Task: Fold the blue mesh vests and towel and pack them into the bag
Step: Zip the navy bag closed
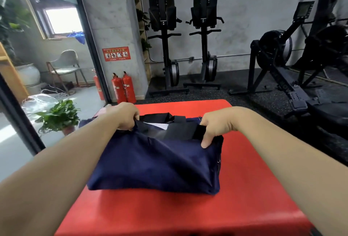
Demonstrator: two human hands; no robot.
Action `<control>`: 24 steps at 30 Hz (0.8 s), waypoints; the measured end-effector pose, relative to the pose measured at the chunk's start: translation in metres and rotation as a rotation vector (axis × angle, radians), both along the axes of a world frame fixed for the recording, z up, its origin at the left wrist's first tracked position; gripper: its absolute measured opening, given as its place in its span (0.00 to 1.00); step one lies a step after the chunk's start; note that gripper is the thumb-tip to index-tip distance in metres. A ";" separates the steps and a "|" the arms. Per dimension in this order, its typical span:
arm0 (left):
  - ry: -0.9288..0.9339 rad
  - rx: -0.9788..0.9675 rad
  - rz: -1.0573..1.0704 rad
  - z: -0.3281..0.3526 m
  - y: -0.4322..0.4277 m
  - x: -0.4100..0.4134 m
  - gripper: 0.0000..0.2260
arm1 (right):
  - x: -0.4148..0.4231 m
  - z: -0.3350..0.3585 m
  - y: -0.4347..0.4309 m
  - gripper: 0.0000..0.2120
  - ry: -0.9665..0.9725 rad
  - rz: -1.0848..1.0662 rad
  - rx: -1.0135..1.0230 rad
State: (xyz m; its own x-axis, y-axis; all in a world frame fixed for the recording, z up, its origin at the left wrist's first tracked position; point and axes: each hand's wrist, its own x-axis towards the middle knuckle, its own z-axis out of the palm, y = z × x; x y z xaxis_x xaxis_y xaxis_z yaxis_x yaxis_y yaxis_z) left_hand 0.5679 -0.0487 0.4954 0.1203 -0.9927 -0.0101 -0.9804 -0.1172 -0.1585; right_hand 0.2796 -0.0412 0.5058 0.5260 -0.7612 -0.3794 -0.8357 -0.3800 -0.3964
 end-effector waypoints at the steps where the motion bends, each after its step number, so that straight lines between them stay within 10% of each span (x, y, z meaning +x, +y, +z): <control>1: 0.012 -0.012 -0.017 0.000 0.003 0.007 0.10 | 0.005 0.004 0.008 0.15 0.007 0.006 0.021; 18: -0.061 -0.147 -0.132 -0.038 0.031 0.069 0.10 | 0.091 0.001 0.052 0.06 -0.060 -0.012 0.099; 24: 0.145 0.086 -0.120 -0.005 0.042 0.060 0.26 | 0.070 0.008 0.031 0.05 -0.582 -0.229 -0.093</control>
State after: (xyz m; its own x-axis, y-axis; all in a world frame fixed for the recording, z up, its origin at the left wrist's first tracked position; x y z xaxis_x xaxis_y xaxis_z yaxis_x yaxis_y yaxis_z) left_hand 0.6276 -0.0065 0.4907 -0.0082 -0.9945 -0.1043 -0.9998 0.0103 -0.0195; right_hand 0.3497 -0.0104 0.5141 0.4465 -0.8947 -0.0068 -0.5570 -0.2720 -0.7847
